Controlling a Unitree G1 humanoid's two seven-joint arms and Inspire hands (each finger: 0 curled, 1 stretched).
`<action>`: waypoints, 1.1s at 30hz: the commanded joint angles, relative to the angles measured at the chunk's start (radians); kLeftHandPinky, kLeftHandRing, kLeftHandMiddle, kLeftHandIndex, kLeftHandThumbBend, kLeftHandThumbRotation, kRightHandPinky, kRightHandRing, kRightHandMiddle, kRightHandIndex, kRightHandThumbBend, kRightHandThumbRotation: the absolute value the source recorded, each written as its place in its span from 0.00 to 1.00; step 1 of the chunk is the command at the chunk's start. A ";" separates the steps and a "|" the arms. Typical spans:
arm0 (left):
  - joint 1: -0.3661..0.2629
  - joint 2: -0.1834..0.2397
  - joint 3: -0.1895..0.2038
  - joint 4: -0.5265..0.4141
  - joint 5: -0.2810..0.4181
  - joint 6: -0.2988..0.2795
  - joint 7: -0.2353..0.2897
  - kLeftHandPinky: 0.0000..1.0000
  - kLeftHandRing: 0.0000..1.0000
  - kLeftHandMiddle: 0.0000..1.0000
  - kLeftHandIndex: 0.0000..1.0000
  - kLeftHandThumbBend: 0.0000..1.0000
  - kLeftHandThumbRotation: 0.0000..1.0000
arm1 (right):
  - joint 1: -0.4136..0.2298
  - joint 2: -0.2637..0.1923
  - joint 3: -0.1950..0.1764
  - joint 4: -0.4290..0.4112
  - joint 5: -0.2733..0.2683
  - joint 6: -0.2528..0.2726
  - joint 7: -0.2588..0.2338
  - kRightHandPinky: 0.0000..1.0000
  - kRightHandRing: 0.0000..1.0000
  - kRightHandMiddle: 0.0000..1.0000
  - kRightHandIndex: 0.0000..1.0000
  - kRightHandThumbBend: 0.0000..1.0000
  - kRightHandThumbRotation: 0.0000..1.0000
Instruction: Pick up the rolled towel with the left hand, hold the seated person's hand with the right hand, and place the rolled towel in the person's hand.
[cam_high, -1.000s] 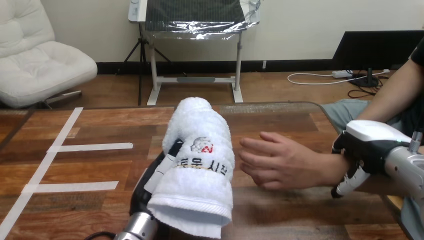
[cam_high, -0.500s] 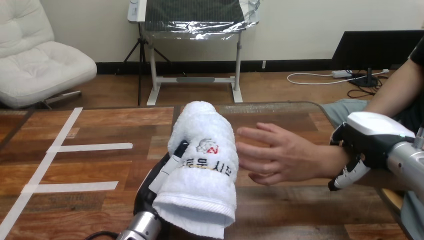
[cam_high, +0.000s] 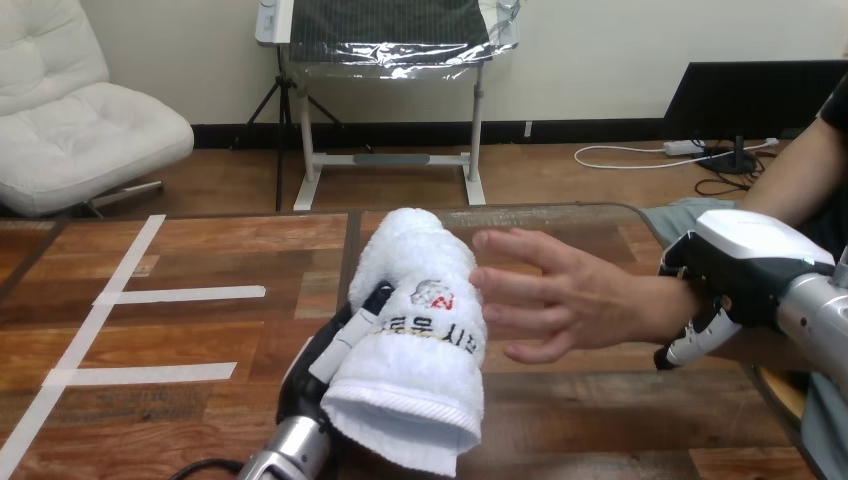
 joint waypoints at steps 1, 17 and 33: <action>-0.122 -0.015 0.008 0.031 0.012 -0.034 -0.002 0.24 0.32 0.40 0.49 0.71 0.05 | -0.041 -0.019 -0.031 -0.043 -0.001 0.015 0.001 0.31 0.40 0.48 0.53 0.77 0.00; -0.213 -0.043 0.011 0.173 0.080 -0.120 0.007 0.24 0.33 0.40 0.49 0.70 0.05 | -0.045 -0.020 -0.038 -0.074 0.003 0.033 0.016 0.31 0.39 0.48 0.51 0.76 0.00; -0.291 -0.073 -0.004 0.283 0.162 -0.183 0.062 0.23 0.32 0.40 0.50 0.69 0.07 | -0.041 -0.021 -0.045 -0.084 -0.001 0.038 0.015 0.32 0.39 0.47 0.52 0.76 0.00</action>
